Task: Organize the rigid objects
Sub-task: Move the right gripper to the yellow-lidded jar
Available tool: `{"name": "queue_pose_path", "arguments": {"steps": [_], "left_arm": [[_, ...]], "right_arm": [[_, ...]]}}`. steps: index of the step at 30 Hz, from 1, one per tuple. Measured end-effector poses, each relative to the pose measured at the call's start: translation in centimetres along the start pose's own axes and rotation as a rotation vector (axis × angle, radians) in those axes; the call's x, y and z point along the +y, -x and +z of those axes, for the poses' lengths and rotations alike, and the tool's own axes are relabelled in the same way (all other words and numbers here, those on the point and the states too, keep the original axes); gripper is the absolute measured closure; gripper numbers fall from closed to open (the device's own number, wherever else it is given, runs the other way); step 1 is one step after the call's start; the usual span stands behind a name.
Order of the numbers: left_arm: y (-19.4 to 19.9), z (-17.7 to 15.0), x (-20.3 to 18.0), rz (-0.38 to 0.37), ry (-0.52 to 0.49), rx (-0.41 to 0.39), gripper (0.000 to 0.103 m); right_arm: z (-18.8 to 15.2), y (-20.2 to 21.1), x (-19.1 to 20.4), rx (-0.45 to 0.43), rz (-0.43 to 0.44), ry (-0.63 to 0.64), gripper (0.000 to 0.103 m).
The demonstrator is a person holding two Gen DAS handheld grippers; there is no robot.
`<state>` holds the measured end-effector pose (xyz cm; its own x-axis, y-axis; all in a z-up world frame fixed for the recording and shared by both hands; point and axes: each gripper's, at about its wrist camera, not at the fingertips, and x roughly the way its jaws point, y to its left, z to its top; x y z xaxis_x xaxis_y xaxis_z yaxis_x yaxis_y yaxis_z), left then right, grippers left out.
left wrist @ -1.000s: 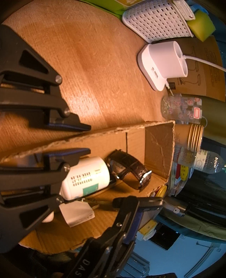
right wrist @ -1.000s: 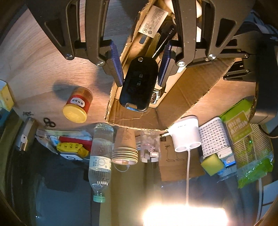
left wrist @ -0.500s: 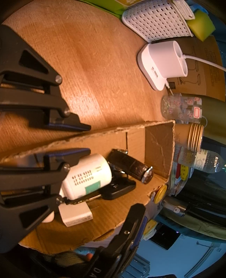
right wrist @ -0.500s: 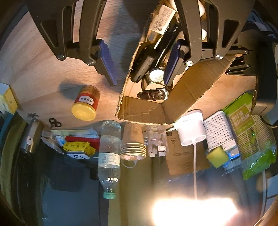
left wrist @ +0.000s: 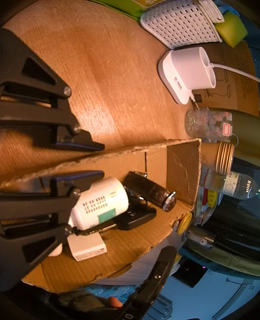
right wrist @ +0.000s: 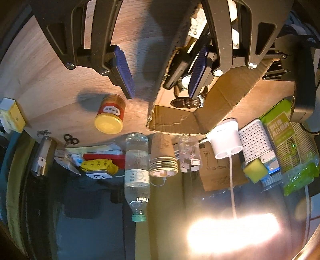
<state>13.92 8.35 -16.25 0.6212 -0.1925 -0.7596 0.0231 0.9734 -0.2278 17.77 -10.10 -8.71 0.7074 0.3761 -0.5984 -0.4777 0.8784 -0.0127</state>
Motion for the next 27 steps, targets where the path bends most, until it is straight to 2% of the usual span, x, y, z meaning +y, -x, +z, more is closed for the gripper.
{"name": "queue_pose_path", "arguments": {"steps": [13,22,27], "left_arm": [[0.0,0.0,0.0,0.000,0.000,0.000,0.082],[0.0,0.0,0.0,0.000,0.000,0.000,0.082],[0.0,0.0,0.0,0.000,0.001,0.000,0.082]], "right_arm": [[0.4,0.1,-3.8,-0.025,-0.085,-0.057,0.043],[0.6,-1.3,-6.3,-0.021,-0.129,-0.074,0.042],[0.6,-2.9,-7.0,-0.002,-0.140,-0.068,0.037]]}}
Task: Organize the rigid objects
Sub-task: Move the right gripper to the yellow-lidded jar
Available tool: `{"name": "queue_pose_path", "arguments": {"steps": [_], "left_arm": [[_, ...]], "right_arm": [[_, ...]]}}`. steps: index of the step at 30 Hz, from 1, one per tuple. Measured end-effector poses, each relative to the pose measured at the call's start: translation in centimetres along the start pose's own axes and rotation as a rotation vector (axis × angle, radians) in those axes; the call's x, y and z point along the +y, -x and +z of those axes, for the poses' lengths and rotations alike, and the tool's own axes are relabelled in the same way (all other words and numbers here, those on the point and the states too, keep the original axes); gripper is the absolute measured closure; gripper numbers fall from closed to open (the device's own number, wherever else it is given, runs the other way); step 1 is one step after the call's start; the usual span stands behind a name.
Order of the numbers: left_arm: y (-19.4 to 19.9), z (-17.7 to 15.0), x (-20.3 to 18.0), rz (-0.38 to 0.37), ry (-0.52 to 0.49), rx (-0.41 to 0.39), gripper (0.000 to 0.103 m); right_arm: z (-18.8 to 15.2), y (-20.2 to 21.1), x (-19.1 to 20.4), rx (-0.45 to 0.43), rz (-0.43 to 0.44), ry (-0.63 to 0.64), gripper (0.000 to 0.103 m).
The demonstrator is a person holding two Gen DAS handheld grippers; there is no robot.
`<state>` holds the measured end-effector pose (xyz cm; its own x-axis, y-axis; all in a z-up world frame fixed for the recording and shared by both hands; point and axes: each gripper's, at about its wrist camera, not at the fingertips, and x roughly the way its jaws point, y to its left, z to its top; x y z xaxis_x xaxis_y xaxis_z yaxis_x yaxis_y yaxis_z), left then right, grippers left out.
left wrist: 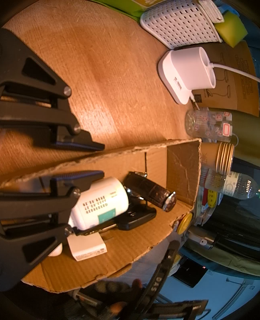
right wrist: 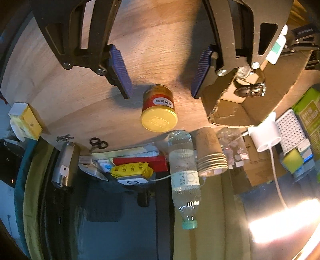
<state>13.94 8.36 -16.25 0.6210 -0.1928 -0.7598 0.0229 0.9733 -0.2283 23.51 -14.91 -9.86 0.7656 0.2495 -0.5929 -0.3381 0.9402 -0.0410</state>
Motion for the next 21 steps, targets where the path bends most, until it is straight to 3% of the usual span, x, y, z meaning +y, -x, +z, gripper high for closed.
{"name": "queue_pose_path", "arguments": {"steps": [21], "left_arm": [[0.0,0.0,0.0,0.000,0.000,0.000,0.082]], "right_arm": [[1.5,-5.2,-0.4,0.042,0.008,-0.004,0.035]]}}
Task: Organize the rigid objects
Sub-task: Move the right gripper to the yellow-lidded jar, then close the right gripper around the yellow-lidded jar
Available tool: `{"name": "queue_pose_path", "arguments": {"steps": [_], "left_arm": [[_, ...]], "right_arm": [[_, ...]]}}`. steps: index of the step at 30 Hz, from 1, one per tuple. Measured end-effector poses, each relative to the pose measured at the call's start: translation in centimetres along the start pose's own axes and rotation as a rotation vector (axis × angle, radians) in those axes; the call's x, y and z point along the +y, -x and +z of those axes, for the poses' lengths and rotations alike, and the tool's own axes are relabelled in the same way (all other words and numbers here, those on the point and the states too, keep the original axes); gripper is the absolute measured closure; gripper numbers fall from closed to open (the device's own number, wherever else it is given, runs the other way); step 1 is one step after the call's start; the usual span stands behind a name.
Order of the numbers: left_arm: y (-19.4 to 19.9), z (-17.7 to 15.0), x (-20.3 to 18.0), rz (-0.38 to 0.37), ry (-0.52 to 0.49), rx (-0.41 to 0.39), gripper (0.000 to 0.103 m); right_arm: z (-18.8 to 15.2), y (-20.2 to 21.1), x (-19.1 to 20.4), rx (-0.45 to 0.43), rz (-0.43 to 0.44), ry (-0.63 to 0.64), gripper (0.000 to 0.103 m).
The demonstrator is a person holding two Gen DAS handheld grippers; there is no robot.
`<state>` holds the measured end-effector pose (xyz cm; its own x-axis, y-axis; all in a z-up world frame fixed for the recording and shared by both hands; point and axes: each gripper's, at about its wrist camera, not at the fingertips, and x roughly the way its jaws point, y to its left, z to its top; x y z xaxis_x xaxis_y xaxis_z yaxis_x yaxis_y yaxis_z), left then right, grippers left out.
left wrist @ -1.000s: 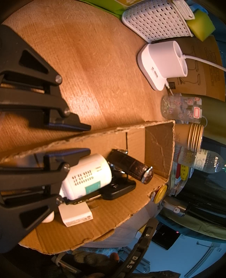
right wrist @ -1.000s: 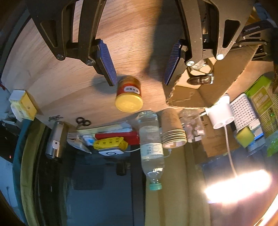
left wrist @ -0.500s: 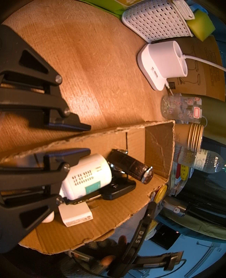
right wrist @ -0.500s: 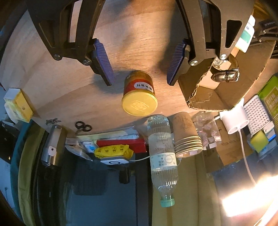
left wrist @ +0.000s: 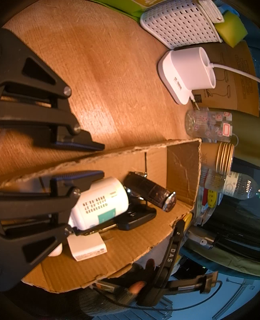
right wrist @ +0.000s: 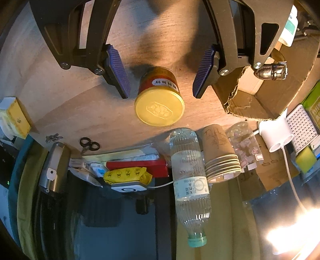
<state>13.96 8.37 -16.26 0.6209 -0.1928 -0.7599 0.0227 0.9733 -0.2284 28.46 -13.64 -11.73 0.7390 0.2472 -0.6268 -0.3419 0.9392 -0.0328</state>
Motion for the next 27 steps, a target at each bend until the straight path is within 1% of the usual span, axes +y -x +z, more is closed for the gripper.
{"name": "queue_pose_path", "arguments": {"steps": [14,15,17,19,27], "left_arm": [[0.0,0.0,0.1,0.000,0.000,0.000,0.082],[0.0,0.0,0.0,0.000,0.000,0.000,0.082],[0.0,0.0,0.0,0.000,0.000,0.000,0.082],[0.0,0.0,0.0,0.000,0.000,0.000,0.082],[0.0,0.0,0.0,0.000,0.000,0.000,0.082]], "right_arm": [[1.1,-2.2,0.1,0.010,-0.006,0.011,0.035],[1.2,-2.2,0.1,0.010,-0.005,0.012,0.036],[1.1,-2.3,0.1,0.005,-0.011,0.014,0.042],[1.0,-2.3,0.1,-0.001,-0.023,0.017,0.042],[0.6,-1.9,0.5,-0.003,-0.008,0.027,0.042]]}}
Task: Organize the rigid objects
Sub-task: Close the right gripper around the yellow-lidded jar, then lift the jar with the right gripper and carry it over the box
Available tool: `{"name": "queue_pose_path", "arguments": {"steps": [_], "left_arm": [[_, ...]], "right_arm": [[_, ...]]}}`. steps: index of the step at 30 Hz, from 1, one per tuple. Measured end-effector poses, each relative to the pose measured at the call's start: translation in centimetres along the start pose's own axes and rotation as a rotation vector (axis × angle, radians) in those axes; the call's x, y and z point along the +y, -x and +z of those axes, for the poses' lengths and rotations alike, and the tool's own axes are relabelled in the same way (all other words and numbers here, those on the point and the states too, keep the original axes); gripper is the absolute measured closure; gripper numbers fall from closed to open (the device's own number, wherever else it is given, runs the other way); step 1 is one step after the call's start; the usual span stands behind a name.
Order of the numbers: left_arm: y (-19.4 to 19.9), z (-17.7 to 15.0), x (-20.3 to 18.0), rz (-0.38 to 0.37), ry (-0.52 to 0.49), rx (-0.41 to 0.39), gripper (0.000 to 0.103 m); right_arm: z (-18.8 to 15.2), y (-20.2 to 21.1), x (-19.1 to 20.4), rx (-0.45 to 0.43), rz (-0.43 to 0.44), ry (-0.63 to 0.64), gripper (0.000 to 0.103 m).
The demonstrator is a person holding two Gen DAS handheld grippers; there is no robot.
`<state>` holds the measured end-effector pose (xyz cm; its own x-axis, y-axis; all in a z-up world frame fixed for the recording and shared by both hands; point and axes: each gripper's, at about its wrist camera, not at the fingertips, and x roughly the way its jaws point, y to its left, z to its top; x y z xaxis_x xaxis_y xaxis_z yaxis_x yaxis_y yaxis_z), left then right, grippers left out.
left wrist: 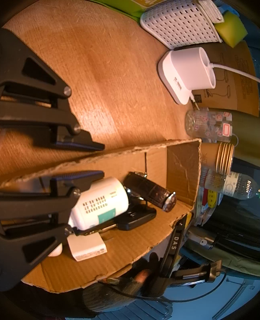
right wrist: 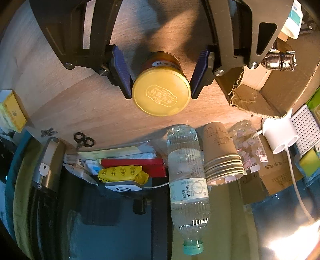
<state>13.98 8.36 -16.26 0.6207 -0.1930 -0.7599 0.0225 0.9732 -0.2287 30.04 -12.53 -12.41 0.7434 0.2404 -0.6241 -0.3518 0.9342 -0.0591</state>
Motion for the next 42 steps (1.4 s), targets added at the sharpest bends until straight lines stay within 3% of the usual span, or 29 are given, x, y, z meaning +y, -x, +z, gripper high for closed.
{"name": "queue_pose_path", "arguments": {"steps": [31,42], "left_arm": [[0.0,0.0,0.0,0.000,0.000,0.000,0.082],[0.0,0.0,0.0,0.000,0.001,0.000,0.082]], "right_arm": [[0.3,9.3,2.7,-0.151,0.090,0.015,0.042],[0.7,12.3,5.9,-0.207,0.161,0.088,0.042]]}}
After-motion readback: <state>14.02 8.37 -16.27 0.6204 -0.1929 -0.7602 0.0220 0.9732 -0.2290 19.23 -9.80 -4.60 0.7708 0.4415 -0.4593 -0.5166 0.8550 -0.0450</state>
